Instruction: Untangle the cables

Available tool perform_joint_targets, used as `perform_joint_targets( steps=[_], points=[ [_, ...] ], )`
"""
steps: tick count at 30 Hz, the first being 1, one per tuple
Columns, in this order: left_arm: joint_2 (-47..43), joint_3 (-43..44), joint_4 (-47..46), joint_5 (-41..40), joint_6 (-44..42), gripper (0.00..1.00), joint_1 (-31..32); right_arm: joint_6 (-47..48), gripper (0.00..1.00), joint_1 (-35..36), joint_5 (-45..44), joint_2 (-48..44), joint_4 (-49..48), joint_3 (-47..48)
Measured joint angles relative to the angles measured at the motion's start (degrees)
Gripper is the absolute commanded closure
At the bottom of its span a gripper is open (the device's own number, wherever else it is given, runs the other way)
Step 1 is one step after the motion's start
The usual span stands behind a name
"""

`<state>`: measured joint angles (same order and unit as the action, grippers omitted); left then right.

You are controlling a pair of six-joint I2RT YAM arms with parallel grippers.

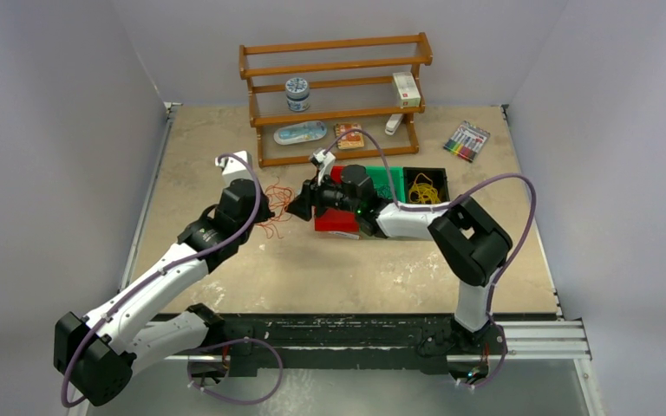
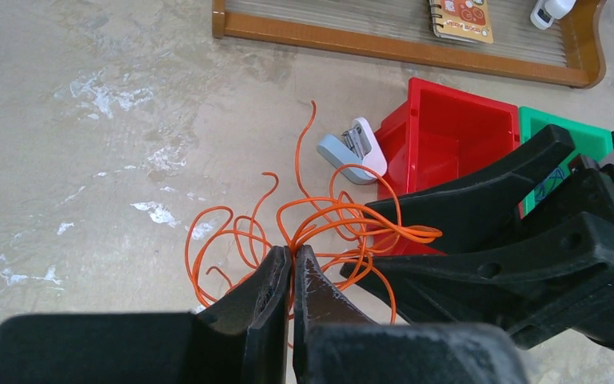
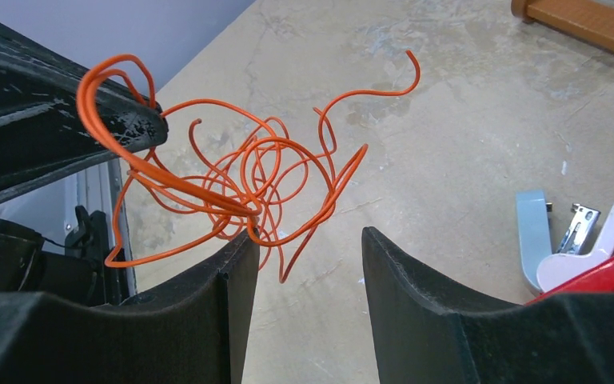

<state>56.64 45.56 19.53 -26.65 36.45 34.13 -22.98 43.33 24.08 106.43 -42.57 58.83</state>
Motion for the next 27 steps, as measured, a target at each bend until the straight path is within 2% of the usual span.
perform_joint_targets(
  steps=[3, 5, 9, 12, 14, 23, 27],
  points=[
    [0.02, 0.02, 0.0, 0.0, 0.0, 1.0, 0.0, -0.57, 0.49, 0.0, 0.96, 1.22, 0.02, 0.72],
    [0.02, 0.09, 0.0, 0.0, 0.0, 1.0, 0.0, -1.01, 0.53, 0.0, 1.29, 2.08, 0.02, 1.27],
    [0.0, 0.33, 0.0, -0.02, 0.0, 1.0, 0.0, -1.77, 0.8, 0.0, 1.4, 3.48, -0.13, 1.42],
    [-0.04, 0.33, 0.04, -0.33, 0.04, 1.0, 0.0, -1.81, 0.93, 0.0, 1.2, 3.76, -0.09, 1.42],
    [-0.24, 0.33, 0.33, -1.11, 0.31, 1.0, 0.0, -1.62, 0.99, 0.0, 0.96, 3.63, -0.15, 1.42],
    [-1.7, 0.33, 4.02, -9.6, 2.71, 1.0, -0.26, -0.24, 1.0, 0.0, -5.66, -3.96, 2.23, -1.68],
    [-1.68, 0.33, 6.08, -13.16, 3.74, 0.93, -1.09, 0.76, 1.0, -0.04, -10.43, -7.93, 4.15, -2.4]
  ],
)
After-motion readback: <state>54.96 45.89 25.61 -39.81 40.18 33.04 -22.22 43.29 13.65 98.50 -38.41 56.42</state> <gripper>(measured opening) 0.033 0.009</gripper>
